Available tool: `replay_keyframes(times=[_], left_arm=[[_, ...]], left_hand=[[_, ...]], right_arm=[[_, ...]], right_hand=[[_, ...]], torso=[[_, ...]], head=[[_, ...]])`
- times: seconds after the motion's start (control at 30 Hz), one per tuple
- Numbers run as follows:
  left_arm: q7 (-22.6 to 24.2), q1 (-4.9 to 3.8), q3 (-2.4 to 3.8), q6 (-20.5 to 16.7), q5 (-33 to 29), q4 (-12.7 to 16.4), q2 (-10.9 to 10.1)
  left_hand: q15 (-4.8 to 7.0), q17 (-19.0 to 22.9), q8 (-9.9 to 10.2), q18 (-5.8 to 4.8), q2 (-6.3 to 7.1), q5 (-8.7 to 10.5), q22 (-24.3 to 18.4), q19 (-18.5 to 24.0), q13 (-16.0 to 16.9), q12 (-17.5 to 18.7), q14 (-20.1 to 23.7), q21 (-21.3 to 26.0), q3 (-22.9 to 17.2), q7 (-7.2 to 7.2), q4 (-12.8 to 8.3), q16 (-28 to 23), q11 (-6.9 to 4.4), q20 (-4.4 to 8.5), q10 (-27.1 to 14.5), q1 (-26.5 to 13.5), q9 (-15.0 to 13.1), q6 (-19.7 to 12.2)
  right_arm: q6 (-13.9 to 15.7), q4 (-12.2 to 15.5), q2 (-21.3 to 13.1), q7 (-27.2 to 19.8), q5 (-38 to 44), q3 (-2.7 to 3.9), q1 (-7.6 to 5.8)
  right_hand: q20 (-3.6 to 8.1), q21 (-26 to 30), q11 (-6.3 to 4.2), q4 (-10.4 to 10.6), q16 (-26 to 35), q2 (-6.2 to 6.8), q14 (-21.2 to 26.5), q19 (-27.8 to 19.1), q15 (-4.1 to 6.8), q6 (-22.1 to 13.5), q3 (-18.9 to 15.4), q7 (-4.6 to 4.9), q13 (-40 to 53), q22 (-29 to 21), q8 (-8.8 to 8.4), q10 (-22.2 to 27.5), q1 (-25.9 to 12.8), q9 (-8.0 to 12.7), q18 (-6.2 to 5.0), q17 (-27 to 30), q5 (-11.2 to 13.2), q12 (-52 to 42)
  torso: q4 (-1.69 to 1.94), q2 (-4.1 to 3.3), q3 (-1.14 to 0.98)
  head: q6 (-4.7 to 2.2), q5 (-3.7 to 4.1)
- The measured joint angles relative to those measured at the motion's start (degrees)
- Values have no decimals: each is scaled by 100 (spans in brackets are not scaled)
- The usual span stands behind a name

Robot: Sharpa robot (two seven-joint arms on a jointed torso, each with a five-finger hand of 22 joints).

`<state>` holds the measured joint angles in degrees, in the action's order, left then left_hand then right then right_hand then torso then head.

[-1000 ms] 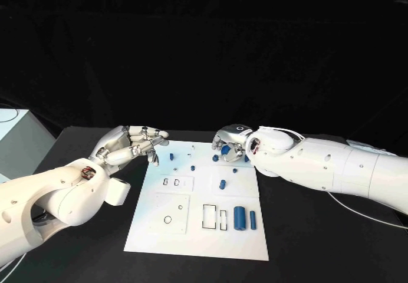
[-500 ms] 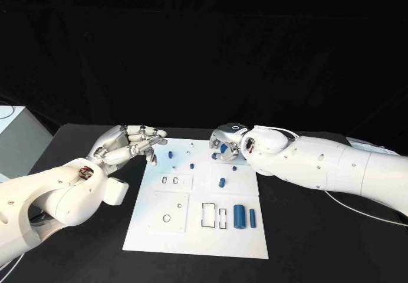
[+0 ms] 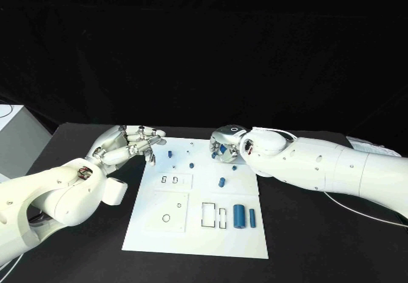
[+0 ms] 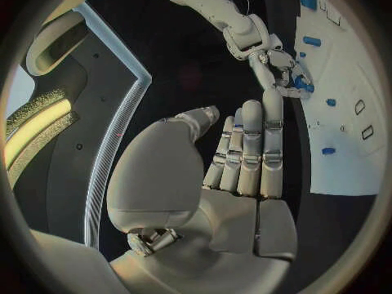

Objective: Assemble the parts on the task board

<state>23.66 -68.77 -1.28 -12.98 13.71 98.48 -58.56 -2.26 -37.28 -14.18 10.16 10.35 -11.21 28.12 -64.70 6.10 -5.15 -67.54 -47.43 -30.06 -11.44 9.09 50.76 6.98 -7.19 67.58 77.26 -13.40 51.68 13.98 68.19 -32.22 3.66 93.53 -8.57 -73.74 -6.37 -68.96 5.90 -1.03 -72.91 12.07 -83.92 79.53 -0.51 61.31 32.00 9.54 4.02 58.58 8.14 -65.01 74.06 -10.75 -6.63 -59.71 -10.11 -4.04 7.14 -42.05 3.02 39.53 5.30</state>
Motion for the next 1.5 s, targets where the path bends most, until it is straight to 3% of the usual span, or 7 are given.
replay_keyframes(times=[0.23,0.37,0.43,0.67,1.03,1.5], left_arm=[[-12,0,0,0,-1,-6,-1],[-19,0,0,0,-1,-6,-2],[-21,0,0,0,-1,-7,-2],[-34,0,0,0,-1,-19,-1],[-47,-1,0,0,-2,-52,8],[-53,-1,0,1,-3,-50,31]], left_hand=[[0,0,0,0,0,0,13,0,0,0,0,-40,0,-20,0,0,20,0,-20,0,0,-20],[0,6,0,0,0,0,23,20,-1,0,0,-40,0,-20,0,0,20,-20,-20,0,0,-20],[0,6,0,0,0,0,23,20,-1,0,0,-40,0,-20,0,0,20,-20,-20,0,1,-20],[-20,6,0,0,0,0,29,20,-1,0,19,-40,0,-20,0,0,20,-20,-20,0,1,-20],[-20,13,0,0,0,0,45,20,5,0,19,-88,0,-20,0,0,-1,-19,-42,0,-6,-20],[-20,12,0,0,0,0,57,44,4,0,19,-88,-10,-30,-10,0,19,-36,-62,0,-5,-31]], right_arm=[[-31,25,-7,11,4,2,8],[-27,43,-13,20,8,5,8],[-16,51,-15,24,9,6,7],[129,135,-41,76,8,5,25],[701,260,-16,337,22,83,33],[1463,-161,531,659,258,115,34]], right_hand=[[62,-152,-83,-11,-100,-109,-2,62,2,129,245,-88,-2,222,101,-286,43,-86,0,-30,50,-5],[64,-162,-120,-17,-100,-139,-20,64,25,174,314,-94,-2,278,138,-369,74,-132,6,-31,70,-3],[92,-220,-119,-25,-126,-162,0,91,44,199,365,-119,-2,332,162,-414,67,-146,92,-30,83,1],[121,-394,-155,-63,-156,-215,-20,170,65,258,453,-138,0,583,250,-520,75,-250,91,-30,129,46],[124,-457,-155,-119,-176,-251,0,185,85,257,509,-137,14,701,249,-520,82,-294,91,-39,160,80],[124,-481,-135,-176,-199,-251,1,184,85,254,565,-135,-4,733,272,-540,83,-330,91,-44,112,62]], torso=[[12,-19,4],[25,-26,10],[34,-31,10],[62,-42,19],[96,-54,34],[120,-72,44]], head=[[-8,14],[-9,24],[-10,29],[-21,43],[-57,41],[-110,21]])
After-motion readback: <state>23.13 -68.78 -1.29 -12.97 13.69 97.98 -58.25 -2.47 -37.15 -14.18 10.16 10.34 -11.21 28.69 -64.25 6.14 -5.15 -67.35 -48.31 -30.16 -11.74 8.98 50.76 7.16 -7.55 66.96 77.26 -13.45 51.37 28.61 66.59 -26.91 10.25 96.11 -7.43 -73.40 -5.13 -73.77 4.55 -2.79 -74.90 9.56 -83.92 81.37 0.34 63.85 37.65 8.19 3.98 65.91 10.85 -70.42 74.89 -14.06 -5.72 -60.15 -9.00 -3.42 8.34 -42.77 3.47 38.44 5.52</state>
